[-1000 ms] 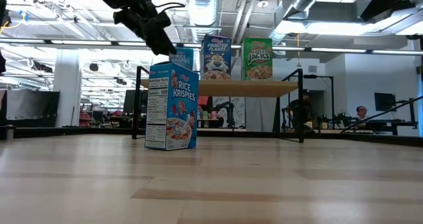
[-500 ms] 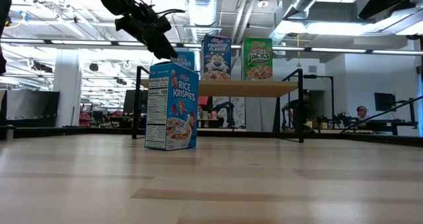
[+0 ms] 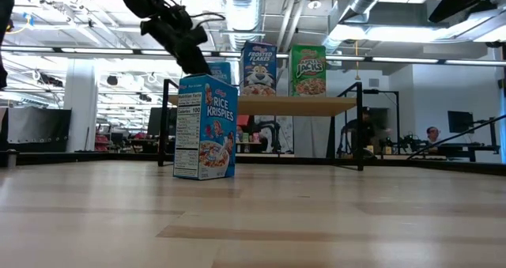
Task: Stack cereal on shelf
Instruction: Put the top light blue cereal box on the shelf, then put the top light blue cereal box aligned with the other light blue cereal box on the shelf
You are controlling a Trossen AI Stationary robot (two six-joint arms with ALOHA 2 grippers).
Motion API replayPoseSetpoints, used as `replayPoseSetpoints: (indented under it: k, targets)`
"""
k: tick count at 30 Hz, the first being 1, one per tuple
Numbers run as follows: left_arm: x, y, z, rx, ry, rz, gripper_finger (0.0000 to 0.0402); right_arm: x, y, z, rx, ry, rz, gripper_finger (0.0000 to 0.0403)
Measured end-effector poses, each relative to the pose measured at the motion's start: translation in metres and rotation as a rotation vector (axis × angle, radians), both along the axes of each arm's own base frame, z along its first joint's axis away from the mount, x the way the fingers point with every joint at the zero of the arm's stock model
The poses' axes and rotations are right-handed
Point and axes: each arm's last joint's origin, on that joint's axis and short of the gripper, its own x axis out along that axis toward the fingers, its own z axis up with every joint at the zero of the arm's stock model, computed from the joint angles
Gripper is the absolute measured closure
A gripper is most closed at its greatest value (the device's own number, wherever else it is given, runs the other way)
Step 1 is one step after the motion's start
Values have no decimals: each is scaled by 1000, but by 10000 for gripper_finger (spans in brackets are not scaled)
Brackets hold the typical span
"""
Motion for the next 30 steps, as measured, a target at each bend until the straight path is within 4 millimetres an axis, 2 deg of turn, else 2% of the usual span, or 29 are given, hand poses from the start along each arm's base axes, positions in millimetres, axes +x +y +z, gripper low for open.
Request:
replayPoseSetpoints:
  k: [11,17,22,27,30]
  targets:
    - [13,-7,2,50,77,38,118,0,0,0,0,0,0,117]
    - [9,-10,24,46,94,61,105,0,0,0,0,1,1,117]
    - [2,-16,40,46,198,122,105,0,0,0,-1,3,1,117]
    - [-5,-29,50,-114,254,190,105,-1,0,0,-2,10,2,117]
    - [-5,-46,47,-270,325,209,105,0,0,0,-1,8,1,117]
